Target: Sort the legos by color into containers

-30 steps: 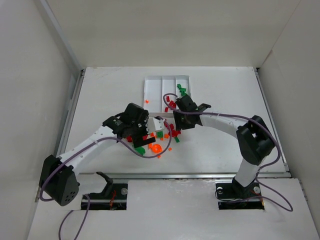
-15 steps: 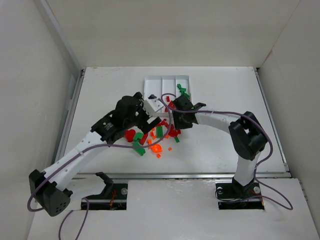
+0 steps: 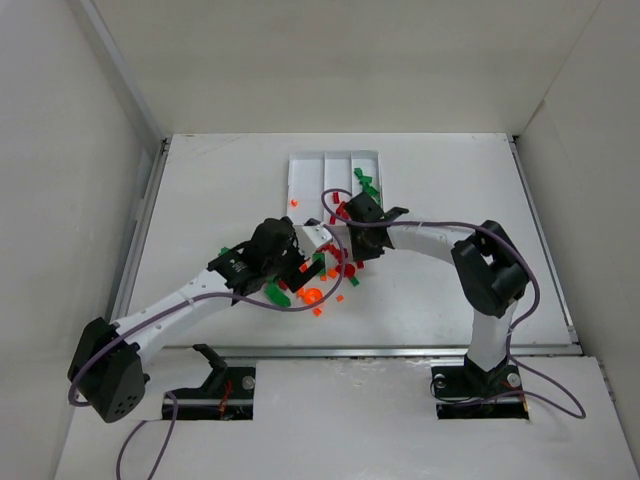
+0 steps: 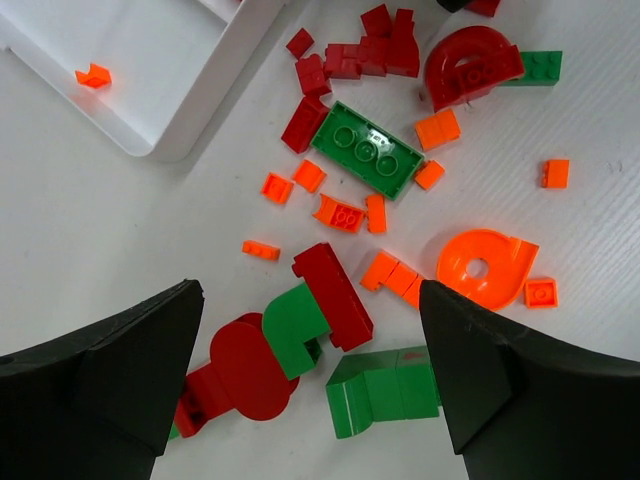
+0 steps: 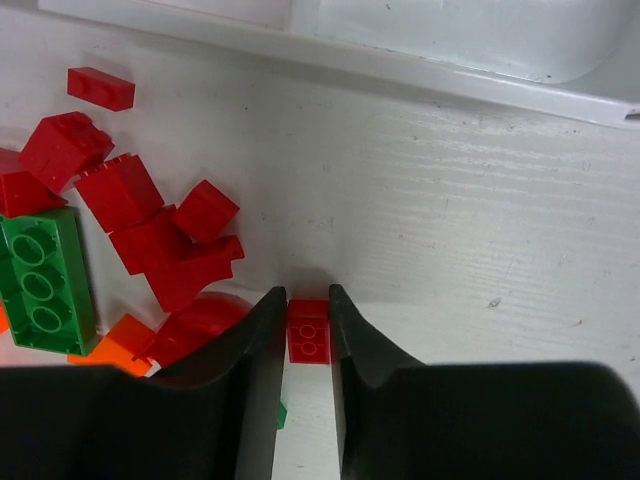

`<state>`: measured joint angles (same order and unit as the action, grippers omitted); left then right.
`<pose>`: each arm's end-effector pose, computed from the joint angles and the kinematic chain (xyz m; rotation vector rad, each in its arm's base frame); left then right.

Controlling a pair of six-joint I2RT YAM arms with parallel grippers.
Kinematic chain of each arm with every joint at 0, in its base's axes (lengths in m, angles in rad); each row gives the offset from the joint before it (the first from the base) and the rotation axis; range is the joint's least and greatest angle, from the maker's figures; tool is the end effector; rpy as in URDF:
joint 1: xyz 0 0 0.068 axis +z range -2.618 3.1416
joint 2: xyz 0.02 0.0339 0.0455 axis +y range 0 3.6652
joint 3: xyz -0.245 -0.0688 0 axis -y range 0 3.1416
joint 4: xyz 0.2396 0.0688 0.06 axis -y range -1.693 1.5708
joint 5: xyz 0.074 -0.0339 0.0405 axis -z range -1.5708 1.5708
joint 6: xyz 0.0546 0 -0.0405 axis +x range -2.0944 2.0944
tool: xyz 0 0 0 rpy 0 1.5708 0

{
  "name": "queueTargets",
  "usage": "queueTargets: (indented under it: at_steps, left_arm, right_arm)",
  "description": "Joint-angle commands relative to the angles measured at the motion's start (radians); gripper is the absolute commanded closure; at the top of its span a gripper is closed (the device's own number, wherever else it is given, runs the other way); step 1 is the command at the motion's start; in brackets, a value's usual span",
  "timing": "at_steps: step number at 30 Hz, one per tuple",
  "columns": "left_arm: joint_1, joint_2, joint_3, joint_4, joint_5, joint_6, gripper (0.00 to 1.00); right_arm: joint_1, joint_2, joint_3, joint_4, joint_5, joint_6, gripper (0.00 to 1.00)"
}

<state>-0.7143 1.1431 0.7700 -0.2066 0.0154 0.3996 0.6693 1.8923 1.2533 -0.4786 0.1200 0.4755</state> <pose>0.2042 -0.1781 0.2345 1.1479 1.8263 -0.1991 0.3034 0.2317 0.1359 -0.2232 2.6809 0.2001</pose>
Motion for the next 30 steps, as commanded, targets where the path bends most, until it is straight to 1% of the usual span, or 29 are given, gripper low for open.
queueTargets:
  at_steps: [1, 2, 5, 6, 8, 14, 16, 19, 21, 23, 24, 25, 26, 28, 29, 30]
  left_arm:
    - [-0.007, -0.048, -0.026, 0.088, -0.031, -0.064, 0.13]
    - [-0.007, -0.048, -0.037, 0.088, -0.022, -0.064, 0.13]
    - [-0.007, -0.048, -0.055, 0.108, -0.022, -0.064, 0.14]
    - [-0.007, -0.048, -0.055, 0.108, -0.022, -0.055, 0.14]
    - [-0.007, -0.048, -0.055, 0.118, -0.022, -0.054, 0.14]
    - [-0.007, -0.039, -0.064, 0.148, -0.043, -0.045, 0.14]
    - [0.002, -0.039, -0.074, 0.157, -0.054, -0.045, 0.14]
    - [0.003, -0.039, -0.074, 0.157, -0.054, -0.045, 0.14]
    - [0.013, -0.03, -0.083, 0.168, -0.054, -0.045, 0.13]
    - [0.026, -0.02, -0.083, 0.177, -0.045, -0.024, 0.12]
    - [0.038, -0.02, -0.083, 0.177, -0.035, -0.015, 0.11]
    - [0.038, -0.008, -0.083, 0.177, -0.035, -0.015, 0.11]
    - [0.048, -0.008, -0.072, 0.177, -0.045, -0.001, 0.11]
    - [0.049, 0.001, -0.072, 0.177, -0.063, 0.013, 0.11]
    - [0.059, 0.001, -0.072, 0.177, -0.063, 0.022, 0.11]
    - [0.059, 0.001, -0.072, 0.188, -0.063, 0.034, 0.11]
  right_arm:
    - [0.009, -0.022, -0.047, 0.0, -0.006, 0.031, 0.74]
    - [0.009, -0.031, -0.048, 0.0, -0.006, 0.031, 0.79]
    - [0.009, -0.052, -0.06, 0.0, -0.006, 0.031, 0.89]
    - [0.009, -0.061, -0.06, 0.0, -0.006, 0.031, 0.95]
    - [0.009, -0.073, -0.034, -0.02, -0.006, 0.031, 1.0]
    - [0.009, -0.122, 0.009, -0.043, 0.015, 0.003, 1.0]
    - [0.009, -0.153, 0.057, -0.043, 0.03, -0.017, 1.0]
    - [0.009, -0.153, 0.144, -0.032, 0.061, -0.05, 1.0]
    - [0.009, -0.124, 0.196, -0.009, 0.075, -0.073, 1.0]
    - [0.009, -0.05, 0.293, 0.003, 0.086, -0.104, 1.0]
    - [0.009, -0.02, 0.328, -0.006, 0.098, -0.113, 0.98]
    - [0.0, 0.013, 0.403, -0.015, 0.098, -0.113, 0.96]
    - [0.0, 0.077, 0.438, -0.028, 0.098, -0.126, 0.96]
    - [-0.026, 0.134, 0.503, -0.064, 0.107, -0.126, 0.89]
    - [-0.027, 0.177, 0.55, -0.064, 0.107, -0.126, 0.89]
    - [-0.039, 0.192, 0.567, -0.074, 0.107, -0.126, 0.86]
